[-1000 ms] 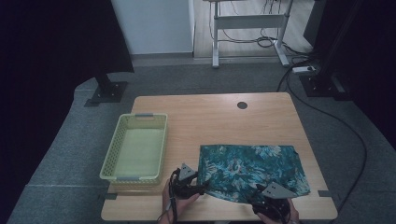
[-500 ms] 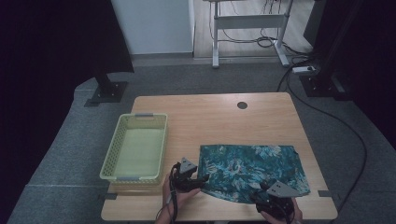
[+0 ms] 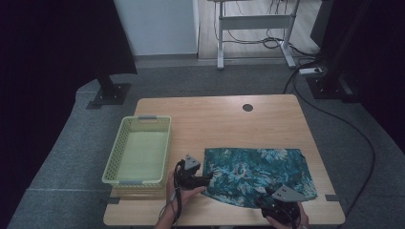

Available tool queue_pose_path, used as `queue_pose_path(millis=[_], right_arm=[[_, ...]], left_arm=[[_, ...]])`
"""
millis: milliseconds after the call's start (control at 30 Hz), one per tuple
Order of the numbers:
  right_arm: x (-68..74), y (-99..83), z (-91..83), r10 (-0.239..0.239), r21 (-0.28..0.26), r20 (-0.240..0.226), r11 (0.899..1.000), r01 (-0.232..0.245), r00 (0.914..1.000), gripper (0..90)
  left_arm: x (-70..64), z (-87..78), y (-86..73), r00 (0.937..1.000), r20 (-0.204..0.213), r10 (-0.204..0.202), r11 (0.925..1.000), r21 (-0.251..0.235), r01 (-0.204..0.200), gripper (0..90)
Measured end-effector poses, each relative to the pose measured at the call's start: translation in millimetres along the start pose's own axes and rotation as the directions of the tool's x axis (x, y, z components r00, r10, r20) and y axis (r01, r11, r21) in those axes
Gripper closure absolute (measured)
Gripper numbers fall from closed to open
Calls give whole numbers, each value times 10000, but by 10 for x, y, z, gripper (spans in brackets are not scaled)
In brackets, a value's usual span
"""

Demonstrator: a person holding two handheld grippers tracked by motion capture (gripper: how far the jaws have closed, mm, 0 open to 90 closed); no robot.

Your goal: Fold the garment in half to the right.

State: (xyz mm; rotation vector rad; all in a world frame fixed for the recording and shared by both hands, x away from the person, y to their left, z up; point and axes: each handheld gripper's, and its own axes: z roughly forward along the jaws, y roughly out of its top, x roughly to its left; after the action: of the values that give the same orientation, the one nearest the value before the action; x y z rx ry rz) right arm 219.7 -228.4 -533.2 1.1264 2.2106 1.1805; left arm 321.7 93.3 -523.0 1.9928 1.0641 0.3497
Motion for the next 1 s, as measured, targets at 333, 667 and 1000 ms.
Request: queue_pose_path(millis=[333,667,1000], right_arm=[[14,-12,21,8,104,-25,9999,-8,10000,387],[25,-22,41,-21,184,-73,9998,22,10000,388],[40,-23,49,-100,200,-177,9997,103,9998,388]], left_arm=[[53,63,64,9994,-331,97,9995,294,-87,337],[122,127,127,9995,-312,93,9992,386,-81,336],[198,214,151,9992,-393,108,9990,427,-91,344]])
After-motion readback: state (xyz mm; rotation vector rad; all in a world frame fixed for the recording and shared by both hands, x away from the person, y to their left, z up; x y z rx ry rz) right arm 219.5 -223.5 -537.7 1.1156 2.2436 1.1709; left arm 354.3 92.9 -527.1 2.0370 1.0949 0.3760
